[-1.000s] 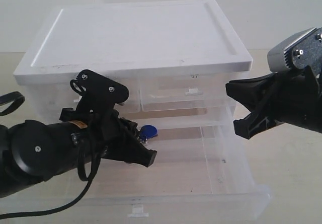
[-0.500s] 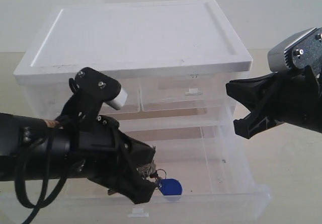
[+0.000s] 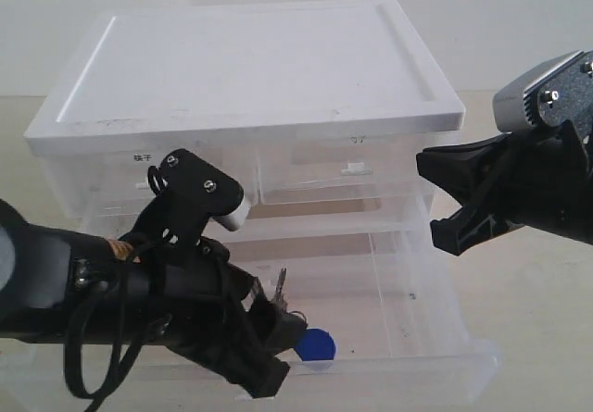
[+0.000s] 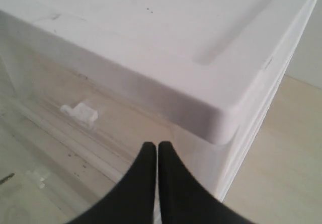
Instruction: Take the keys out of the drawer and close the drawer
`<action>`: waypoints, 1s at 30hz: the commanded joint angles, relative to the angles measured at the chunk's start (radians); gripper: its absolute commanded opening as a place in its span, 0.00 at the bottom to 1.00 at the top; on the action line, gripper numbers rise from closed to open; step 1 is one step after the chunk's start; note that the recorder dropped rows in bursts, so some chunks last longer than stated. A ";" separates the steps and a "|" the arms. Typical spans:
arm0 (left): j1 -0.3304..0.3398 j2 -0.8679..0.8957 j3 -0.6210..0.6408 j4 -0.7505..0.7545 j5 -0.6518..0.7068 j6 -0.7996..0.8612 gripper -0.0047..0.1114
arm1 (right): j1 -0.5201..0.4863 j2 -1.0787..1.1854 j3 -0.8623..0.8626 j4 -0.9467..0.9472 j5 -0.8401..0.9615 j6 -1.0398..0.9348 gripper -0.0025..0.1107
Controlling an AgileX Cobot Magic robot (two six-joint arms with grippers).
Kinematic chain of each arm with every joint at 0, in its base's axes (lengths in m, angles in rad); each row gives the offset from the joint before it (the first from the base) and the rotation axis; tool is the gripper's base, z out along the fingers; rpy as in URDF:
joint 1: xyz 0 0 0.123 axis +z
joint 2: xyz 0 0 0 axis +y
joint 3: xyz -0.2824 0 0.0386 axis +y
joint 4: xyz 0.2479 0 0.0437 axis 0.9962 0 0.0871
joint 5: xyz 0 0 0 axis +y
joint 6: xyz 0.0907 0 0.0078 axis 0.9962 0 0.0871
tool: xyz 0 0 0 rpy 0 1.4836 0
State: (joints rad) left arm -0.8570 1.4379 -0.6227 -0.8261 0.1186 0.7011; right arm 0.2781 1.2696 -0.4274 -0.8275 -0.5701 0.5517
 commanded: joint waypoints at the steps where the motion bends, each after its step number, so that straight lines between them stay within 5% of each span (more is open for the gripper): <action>1: -0.001 0.069 -0.033 0.005 -0.055 -0.086 0.58 | -0.008 -0.001 -0.003 0.006 -0.001 0.000 0.02; 11: 0.004 0.231 -0.119 0.091 -0.013 -0.088 0.55 | -0.008 -0.001 -0.003 0.006 -0.001 0.015 0.02; 16: 0.046 0.217 -0.119 0.223 0.079 -0.088 0.11 | -0.008 -0.001 -0.003 0.006 -0.001 0.015 0.02; 17: 0.058 0.210 -0.119 0.248 0.094 -0.099 0.08 | -0.008 -0.001 -0.003 0.006 -0.001 0.015 0.02; 22: 0.070 0.126 -0.119 0.401 0.038 -0.283 0.08 | -0.008 -0.001 -0.003 0.006 -0.001 0.015 0.02; 30: 0.070 -0.036 -0.119 0.405 0.078 -0.283 0.08 | -0.008 -0.001 -0.003 0.006 -0.001 0.017 0.02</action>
State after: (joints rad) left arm -0.7900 1.4468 -0.7449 -0.4293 0.1584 0.4305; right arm 0.2781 1.2696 -0.4274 -0.8275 -0.5678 0.5607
